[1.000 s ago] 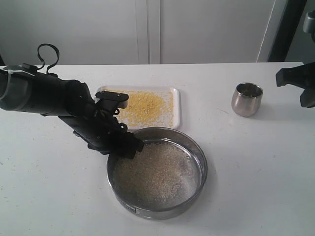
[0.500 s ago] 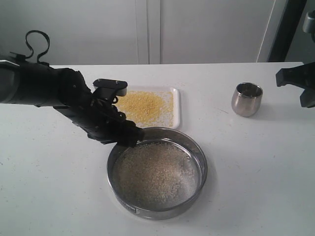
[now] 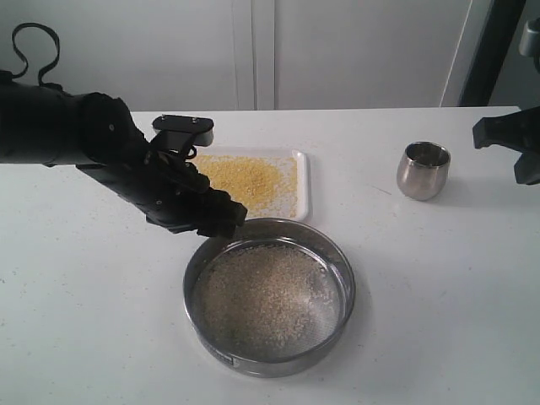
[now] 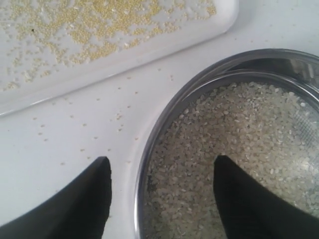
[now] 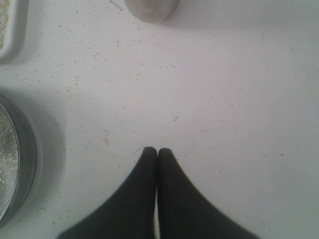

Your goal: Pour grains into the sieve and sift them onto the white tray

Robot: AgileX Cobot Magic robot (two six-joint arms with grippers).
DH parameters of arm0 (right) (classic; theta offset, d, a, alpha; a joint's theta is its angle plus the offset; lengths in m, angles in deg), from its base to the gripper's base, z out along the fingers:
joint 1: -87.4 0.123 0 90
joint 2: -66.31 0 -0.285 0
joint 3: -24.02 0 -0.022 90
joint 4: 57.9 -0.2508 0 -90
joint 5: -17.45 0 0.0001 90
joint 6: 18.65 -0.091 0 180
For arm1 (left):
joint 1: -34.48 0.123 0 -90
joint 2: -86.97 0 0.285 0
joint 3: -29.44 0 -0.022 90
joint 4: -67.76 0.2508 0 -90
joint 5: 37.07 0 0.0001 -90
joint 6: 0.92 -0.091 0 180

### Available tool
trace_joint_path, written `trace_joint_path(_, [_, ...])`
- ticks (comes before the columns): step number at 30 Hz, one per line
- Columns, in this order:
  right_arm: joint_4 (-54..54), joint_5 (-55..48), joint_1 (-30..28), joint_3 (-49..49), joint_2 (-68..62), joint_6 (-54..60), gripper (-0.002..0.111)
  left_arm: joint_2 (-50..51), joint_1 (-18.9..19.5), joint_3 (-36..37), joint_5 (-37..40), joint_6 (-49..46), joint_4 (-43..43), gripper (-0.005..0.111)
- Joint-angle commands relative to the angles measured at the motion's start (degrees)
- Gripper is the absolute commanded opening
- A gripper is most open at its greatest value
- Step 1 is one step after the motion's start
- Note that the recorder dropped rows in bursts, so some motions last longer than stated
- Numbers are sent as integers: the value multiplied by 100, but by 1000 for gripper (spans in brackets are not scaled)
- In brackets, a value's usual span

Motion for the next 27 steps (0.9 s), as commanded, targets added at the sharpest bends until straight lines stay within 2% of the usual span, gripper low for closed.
trace_joint_path(1, [0, 22, -7, -22, 47, 14, 0, -124, -28, -6, 117, 0, -21, 60])
trace_joint_path(7, [0, 22, -7, -22, 47, 14, 0, -220, -28, -6, 177, 0, 183, 53])
trace_joint_path(10, [0, 22, -7, -22, 47, -183, 0, -291, -28, -6, 245, 0, 283, 46])
trace_joint_path(15, [0, 22, -7, -22, 47, -183, 0, -383, -28, -6, 338, 0, 393, 19])
trace_joint_path(16, [0, 22, -7, -22, 47, -183, 0, -429, -28, -6, 415, 0, 465, 9])
trace_joint_path(18, [0, 22, -7, -22, 47, -183, 0, -470, -28, -6, 498, 0, 607, 0])
trace_joint_path(21, [0, 22, -7, -22, 47, -183, 0, -509, 26, -6, 622, 0, 606, 0])
trace_joint_path(23, [0, 22, -7, -22, 47, -183, 0, -523, 196, -6, 832, 50, 587, 0])
trace_joint_path(27, [0, 22, -7, -22, 47, -183, 0, -523, 821, -6, 1204, 170, 563, 0])
